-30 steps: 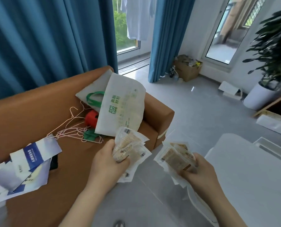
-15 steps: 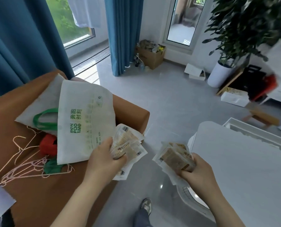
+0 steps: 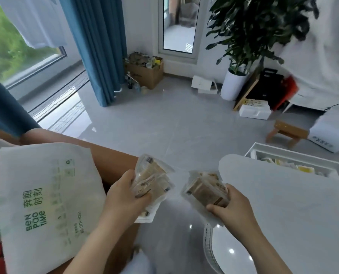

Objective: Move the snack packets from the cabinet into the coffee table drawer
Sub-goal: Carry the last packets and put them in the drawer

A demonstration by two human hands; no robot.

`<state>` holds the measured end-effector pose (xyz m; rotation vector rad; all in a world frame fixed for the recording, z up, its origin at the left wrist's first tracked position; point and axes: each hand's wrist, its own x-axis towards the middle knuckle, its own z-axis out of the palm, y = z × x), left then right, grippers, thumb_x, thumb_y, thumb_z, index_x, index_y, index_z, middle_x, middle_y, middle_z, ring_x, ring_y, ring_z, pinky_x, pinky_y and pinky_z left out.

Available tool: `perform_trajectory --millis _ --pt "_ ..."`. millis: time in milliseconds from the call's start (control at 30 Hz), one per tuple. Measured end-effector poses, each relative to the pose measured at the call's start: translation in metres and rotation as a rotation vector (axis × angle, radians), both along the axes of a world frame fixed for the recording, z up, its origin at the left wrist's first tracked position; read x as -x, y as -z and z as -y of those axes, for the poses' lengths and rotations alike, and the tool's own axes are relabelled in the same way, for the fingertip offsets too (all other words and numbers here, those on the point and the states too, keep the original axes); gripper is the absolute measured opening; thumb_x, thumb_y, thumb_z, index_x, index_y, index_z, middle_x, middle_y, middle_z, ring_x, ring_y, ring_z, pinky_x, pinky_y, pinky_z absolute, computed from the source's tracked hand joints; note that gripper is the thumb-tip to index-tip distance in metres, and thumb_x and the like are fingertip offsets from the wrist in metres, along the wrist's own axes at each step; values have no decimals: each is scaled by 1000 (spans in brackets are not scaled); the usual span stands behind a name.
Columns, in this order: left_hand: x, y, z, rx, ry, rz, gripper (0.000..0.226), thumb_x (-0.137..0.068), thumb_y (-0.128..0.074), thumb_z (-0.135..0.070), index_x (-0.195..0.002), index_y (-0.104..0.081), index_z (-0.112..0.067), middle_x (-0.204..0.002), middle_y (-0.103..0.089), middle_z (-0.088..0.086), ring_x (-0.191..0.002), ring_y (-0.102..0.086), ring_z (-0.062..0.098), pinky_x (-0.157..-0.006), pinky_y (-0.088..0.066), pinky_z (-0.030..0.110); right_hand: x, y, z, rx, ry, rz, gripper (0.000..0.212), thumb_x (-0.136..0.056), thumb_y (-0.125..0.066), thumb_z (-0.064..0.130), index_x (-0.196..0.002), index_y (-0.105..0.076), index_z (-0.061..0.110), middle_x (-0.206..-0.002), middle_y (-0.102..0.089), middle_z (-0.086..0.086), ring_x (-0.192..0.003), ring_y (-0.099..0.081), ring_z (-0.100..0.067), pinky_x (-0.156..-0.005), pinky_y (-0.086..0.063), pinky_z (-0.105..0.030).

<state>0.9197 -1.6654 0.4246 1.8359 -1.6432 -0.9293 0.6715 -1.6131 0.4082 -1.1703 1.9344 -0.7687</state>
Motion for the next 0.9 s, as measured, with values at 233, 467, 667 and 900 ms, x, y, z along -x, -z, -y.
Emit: perform_trajectory --millis 233,467,667,900 --pt "38 10 143 55 160 19 27 -66 -73 -19 -77 -49 -14 -69 -62 -2 -67 -59 18 -62 -48 40 26 9 105 6 141 -36 33 -67 -78 8 -85 -59 29 -84 -67 9 -78 -64 -10 -71 -56 -34" --pt "85 5 271 89 372 33 32 -68 -71 -18 -71 -40 -14 -61 -49 -2 -53 -41 16 -49 -31 30 43 7 194 -3 302 -59 22 -69 -75 12 -81 -60 22 -74 -66 4 -68 -63 -12 -59 -56 -37" --pt "149 11 345 97 525 37 36 -65 -72 -19 -69 -37 -15 -58 -44 -3 -51 -33 14 -46 -27 26 83 13 240 -30 415 -73 22 -70 -76 13 -81 -59 20 -76 -65 6 -69 -61 -8 -56 -51 -27" --pt "249 17 426 95 608 45 35 -66 -72 -16 -69 -37 -17 -61 -45 -2 -52 -37 15 -47 -28 28 164 24 307 -2 509 -17 24 -72 -75 16 -87 -58 25 -83 -65 7 -74 -63 -12 -59 -58 -37"
